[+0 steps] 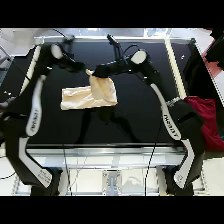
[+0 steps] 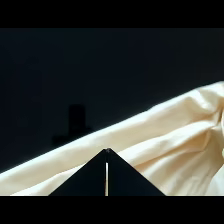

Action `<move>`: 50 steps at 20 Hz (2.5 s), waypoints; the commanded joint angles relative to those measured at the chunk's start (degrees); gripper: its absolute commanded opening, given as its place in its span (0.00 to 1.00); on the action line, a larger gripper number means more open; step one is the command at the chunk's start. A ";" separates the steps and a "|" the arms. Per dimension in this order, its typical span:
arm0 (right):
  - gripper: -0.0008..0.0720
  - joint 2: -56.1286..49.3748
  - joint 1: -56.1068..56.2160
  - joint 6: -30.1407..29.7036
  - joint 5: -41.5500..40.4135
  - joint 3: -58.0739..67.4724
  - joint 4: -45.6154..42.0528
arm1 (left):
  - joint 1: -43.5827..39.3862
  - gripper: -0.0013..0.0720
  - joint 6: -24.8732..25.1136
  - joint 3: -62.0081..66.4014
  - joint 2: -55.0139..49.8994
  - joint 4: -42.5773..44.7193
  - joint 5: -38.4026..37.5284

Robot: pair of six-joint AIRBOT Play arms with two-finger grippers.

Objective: Fold the shirts.

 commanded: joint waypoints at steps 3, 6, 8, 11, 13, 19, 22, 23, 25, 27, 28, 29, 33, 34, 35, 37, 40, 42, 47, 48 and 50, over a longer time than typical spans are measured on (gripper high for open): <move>0.35 -2.01 10.36 0.09 -26.77 -0.15 0.07 | 8.31 0.03 0.11 0.02 11.21 1.44 -1.49; 0.66 -2.71 12.28 0.07 -25.79 -0.44 -0.20 | 8.92 0.03 0.13 0.02 13.11 1.46 -1.57; 0.66 -2.67 11.34 0.07 -23.65 -0.66 -1.49 | 8.90 0.03 0.13 0.02 13.22 1.44 -1.77; 0.62 -1.90 6.14 0.07 -16.46 -0.68 -6.40 | 8.90 0.03 0.15 -0.13 13.20 1.46 -2.05; 0.52 -1.60 0.57 0.72 -8.39 -0.68 -12.74 | 9.07 0.03 0.92 -0.13 13.20 1.68 -2.12; 0.58 -5.97 -12.92 19.02 0.33 -6.51 -17.11 | 9.07 0.03 2.69 -0.15 13.16 1.68 -2.10; 0.87 -12.09 -12.44 18.51 7.32 -6.51 -9.84 | 9.07 0.03 2.69 -0.15 13.16 1.68 -2.12; 0.90 -13.55 -11.78 17.53 7.63 -6.49 -7.72 | 9.07 0.03 2.69 -0.15 13.16 1.68 -2.12; 0.90 -15.72 -10.03 16.35 6.60 -6.49 -2.45 | 9.07 0.03 2.71 -0.15 13.16 1.66 -2.12; 0.90 -16.92 -8.17 15.34 6.29 -6.23 -0.74 | 9.07 0.03 2.69 -0.15 13.16 1.68 -2.12; 0.90 -17.31 -7.43 15.37 5.64 -6.21 -0.70 | 9.07 0.03 2.71 -0.15 13.16 1.68 -2.12; 0.90 -17.62 -6.80 15.41 4.70 -6.21 -0.09 | 9.07 0.03 2.71 -0.15 13.16 1.66 -2.12; 0.40 -17.90 -4.61 10.29 2.78 -5.99 7.21 | 9.07 0.03 2.71 -0.15 13.16 1.68 -2.14; 0.07 -17.90 -4.26 8.57 2.54 -5.27 8.41 | 9.07 0.03 2.71 -0.15 13.16 1.70 -2.14; 0.04 -17.88 -4.15 8.00 2.60 -3.69 9.33 | 9.07 0.03 2.73 -0.15 13.16 1.70 -2.16; 0.03 -17.00 -4.66 5.70 4.52 0.26 9.68 | 9.09 0.03 2.73 -0.15 13.16 1.99 -2.16; 0.03 -11.37 -8.20 3.89 7.91 1.51 5.18 | 9.11 0.03 2.71 -0.15 13.16 3.63 -2.29; 0.03 -5.64 -12.33 4.59 10.82 1.51 -3.78 | 9.14 0.03 2.69 -0.15 13.16 3.82 -2.38; 0.03 10.88 -26.32 13.44 20.15 0.52 -30.71 | 9.14 0.03 2.69 -0.15 13.16 3.82 -2.38; 0.03 14.58 -29.68 14.60 21.90 -0.79 -35.63 | 9.14 0.03 2.69 -0.15 13.16 3.82 -2.38; 0.03 21.09 -36.37 14.99 25.42 -3.74 -42.36 | 9.14 0.03 2.69 -0.15 13.14 3.80 -2.38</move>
